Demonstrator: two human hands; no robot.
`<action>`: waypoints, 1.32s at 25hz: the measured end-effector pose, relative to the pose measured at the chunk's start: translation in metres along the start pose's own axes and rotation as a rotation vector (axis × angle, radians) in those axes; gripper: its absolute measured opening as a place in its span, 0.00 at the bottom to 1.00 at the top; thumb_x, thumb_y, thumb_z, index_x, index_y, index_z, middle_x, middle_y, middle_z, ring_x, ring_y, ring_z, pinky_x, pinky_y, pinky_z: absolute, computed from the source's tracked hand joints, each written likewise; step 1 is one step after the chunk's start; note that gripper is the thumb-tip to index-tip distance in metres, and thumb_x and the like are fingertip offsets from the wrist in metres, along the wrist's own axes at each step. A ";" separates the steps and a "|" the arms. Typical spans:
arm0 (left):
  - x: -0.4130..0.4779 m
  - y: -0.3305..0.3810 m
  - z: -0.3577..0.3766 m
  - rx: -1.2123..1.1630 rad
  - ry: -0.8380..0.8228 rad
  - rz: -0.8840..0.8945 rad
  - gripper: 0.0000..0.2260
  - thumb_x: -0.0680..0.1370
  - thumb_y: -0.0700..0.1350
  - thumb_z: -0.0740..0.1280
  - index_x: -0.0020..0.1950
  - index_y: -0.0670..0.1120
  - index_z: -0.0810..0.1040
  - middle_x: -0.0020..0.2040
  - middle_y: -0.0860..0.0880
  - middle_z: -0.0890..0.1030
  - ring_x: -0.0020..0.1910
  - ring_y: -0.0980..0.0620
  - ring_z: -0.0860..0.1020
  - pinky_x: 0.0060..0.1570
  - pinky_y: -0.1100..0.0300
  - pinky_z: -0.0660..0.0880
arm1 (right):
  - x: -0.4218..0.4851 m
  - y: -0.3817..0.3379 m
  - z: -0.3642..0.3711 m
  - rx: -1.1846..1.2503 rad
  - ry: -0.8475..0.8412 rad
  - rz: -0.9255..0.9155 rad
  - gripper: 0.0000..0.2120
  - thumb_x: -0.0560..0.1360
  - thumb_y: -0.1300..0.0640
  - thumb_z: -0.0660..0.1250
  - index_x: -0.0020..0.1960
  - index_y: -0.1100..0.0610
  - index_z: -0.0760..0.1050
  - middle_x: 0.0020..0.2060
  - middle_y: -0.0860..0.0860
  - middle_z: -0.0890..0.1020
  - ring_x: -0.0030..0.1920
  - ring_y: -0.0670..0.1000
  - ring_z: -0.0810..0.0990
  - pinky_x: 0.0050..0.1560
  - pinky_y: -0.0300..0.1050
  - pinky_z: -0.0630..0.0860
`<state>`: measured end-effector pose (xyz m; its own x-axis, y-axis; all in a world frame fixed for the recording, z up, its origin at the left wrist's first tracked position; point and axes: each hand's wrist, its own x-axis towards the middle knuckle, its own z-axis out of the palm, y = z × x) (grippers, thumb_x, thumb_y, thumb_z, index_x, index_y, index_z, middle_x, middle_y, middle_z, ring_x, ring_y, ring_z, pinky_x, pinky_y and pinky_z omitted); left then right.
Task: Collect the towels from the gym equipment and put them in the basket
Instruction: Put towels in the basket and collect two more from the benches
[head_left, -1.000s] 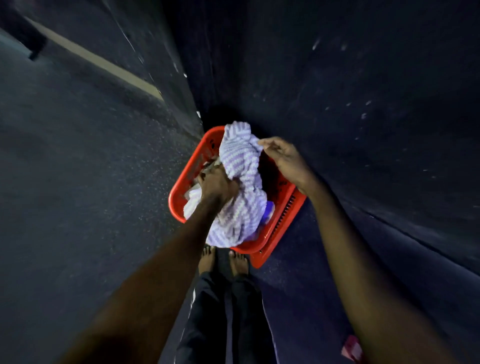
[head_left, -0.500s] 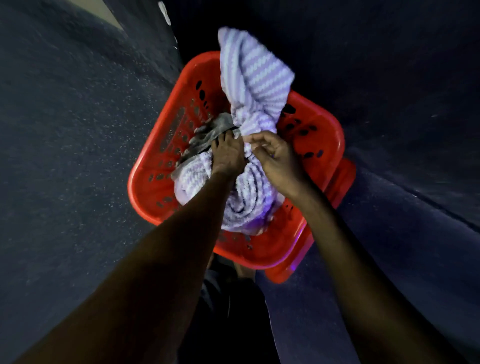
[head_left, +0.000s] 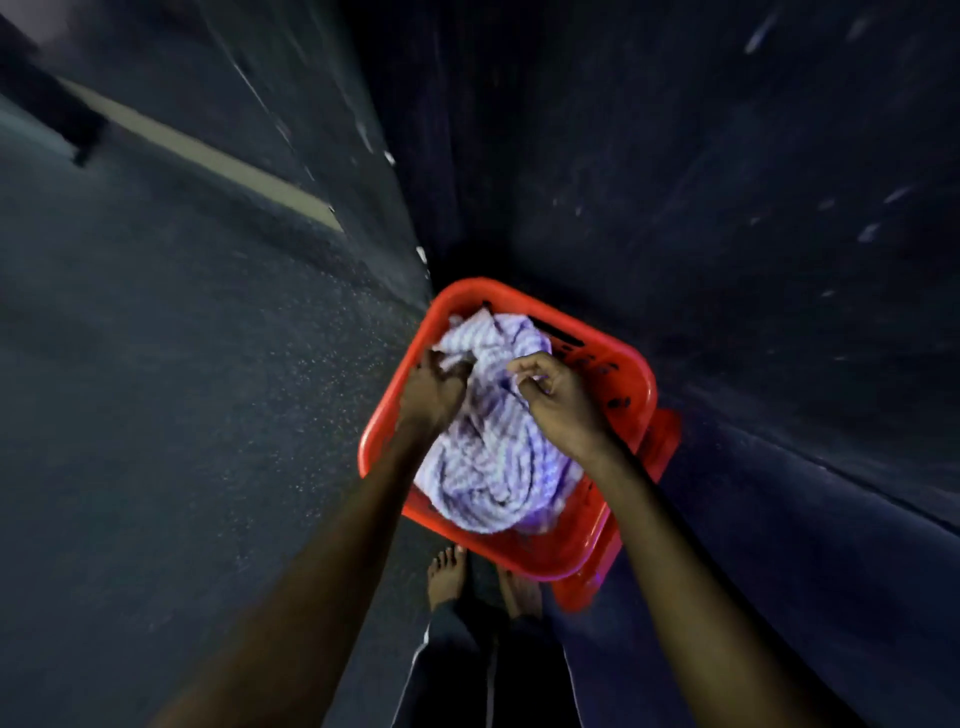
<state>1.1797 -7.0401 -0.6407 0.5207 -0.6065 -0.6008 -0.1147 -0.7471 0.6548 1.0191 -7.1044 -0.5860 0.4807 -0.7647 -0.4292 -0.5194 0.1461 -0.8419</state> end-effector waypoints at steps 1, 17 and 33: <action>-0.022 0.015 -0.019 -0.069 0.026 0.042 0.17 0.79 0.54 0.67 0.57 0.41 0.80 0.49 0.46 0.84 0.46 0.50 0.82 0.44 0.64 0.76 | -0.004 -0.029 -0.002 0.008 0.009 -0.025 0.10 0.73 0.59 0.61 0.48 0.48 0.78 0.47 0.46 0.82 0.49 0.49 0.81 0.54 0.45 0.75; -0.418 0.092 -0.335 -0.515 0.689 0.253 0.12 0.83 0.45 0.62 0.46 0.43 0.82 0.32 0.45 0.80 0.28 0.56 0.75 0.33 0.62 0.71 | -0.202 -0.380 0.052 -0.074 -0.493 -0.280 0.14 0.79 0.68 0.61 0.49 0.51 0.77 0.39 0.47 0.81 0.33 0.40 0.76 0.28 0.33 0.70; -0.875 -0.198 -0.460 -0.596 1.645 -0.235 0.09 0.78 0.45 0.65 0.42 0.47 0.83 0.33 0.48 0.84 0.30 0.54 0.79 0.39 0.59 0.76 | -0.616 -0.506 0.423 -0.416 -1.410 -0.859 0.12 0.79 0.66 0.60 0.48 0.52 0.78 0.40 0.49 0.82 0.33 0.45 0.76 0.30 0.38 0.70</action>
<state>1.1357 -6.2364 -0.0335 0.7563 0.6469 0.0972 0.1818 -0.3506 0.9187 1.2850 -6.4414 -0.0336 0.7888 0.6119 -0.0581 0.1785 -0.3186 -0.9309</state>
